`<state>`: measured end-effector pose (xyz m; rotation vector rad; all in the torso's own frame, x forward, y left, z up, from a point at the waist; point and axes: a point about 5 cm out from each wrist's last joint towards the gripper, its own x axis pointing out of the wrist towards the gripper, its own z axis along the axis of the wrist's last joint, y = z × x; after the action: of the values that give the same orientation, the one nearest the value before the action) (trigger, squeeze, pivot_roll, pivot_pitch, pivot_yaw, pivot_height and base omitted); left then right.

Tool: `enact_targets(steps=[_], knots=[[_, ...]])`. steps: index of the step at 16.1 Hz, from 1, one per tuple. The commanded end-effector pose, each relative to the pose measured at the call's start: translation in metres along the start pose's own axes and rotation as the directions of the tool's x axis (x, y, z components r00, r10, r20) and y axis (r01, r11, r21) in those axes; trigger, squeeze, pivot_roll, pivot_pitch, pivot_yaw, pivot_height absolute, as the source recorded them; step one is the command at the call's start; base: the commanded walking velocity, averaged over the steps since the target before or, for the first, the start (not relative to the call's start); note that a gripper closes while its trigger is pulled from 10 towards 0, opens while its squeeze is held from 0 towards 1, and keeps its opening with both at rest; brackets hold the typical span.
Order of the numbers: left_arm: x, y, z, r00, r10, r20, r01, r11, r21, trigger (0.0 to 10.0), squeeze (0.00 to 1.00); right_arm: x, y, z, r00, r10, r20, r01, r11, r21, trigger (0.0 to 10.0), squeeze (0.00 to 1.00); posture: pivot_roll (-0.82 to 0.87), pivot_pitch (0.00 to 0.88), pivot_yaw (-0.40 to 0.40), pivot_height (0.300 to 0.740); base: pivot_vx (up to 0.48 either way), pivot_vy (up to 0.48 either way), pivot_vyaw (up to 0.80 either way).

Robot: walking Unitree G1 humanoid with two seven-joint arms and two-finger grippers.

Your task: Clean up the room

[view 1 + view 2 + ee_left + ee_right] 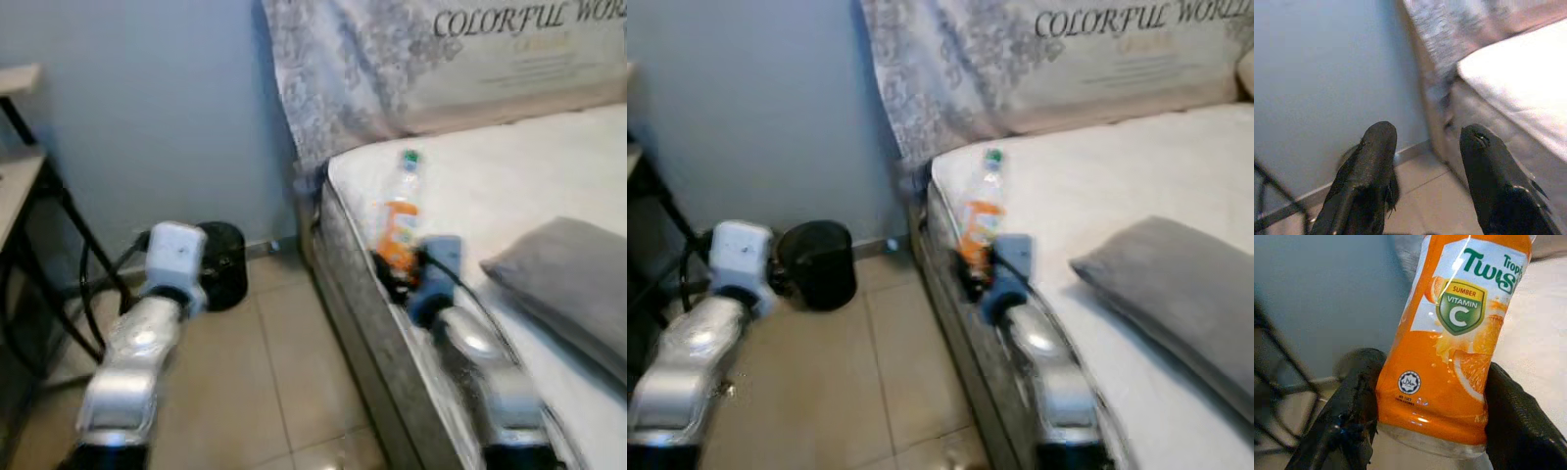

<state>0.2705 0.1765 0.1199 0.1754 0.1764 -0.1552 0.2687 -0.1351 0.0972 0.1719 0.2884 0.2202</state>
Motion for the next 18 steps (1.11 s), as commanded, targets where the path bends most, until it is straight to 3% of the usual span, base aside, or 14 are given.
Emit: enact_targets(steps=[1,8,10,18], knots=[[-0.0022,0.0097,0.0014,1.0,0.024,-0.004,-0.024,1.0,0.016,10.0,0.0,0.0036,0.0098,0.0042,1.0,0.028,0.014,-0.028,1.0,-0.001,10.0,0.0,-0.04,0.0,0.018,0.74,0.285,0.0,0.0],[-0.0004,0.0104,0.0036,1.0,0.019,-0.006,-0.019,1.0,0.022,10.0,0.0,0.0081,0.016,0.0044,0.997,0.076,0.008,-0.075,0.997,-0.027,10.0,0.0,-0.03,0.0,0.022,0.74,0.282,0.0,0.0],[0.0003,0.0095,0.0045,1.0,0.015,-0.005,-0.015,1.0,0.025,10.0,0.0,0.0097,0.0149,0.0043,0.998,0.057,0.002,-0.057,0.997,-0.052,10.0,0.0,-0.03,0.0,0.021,0.74,0.281,0.0,0.79],[0.0,0.0085,0.0025,1.0,0.006,-0.014,-0.006,0.999,0.034,10.0,0.0,0.0111,0.0125,0.0012,0.999,0.036,-0.012,-0.037,0.997,-0.072,10.0,0.0,-0.03,0.0,0.022,0.74,0.282,0.0,0.0]])
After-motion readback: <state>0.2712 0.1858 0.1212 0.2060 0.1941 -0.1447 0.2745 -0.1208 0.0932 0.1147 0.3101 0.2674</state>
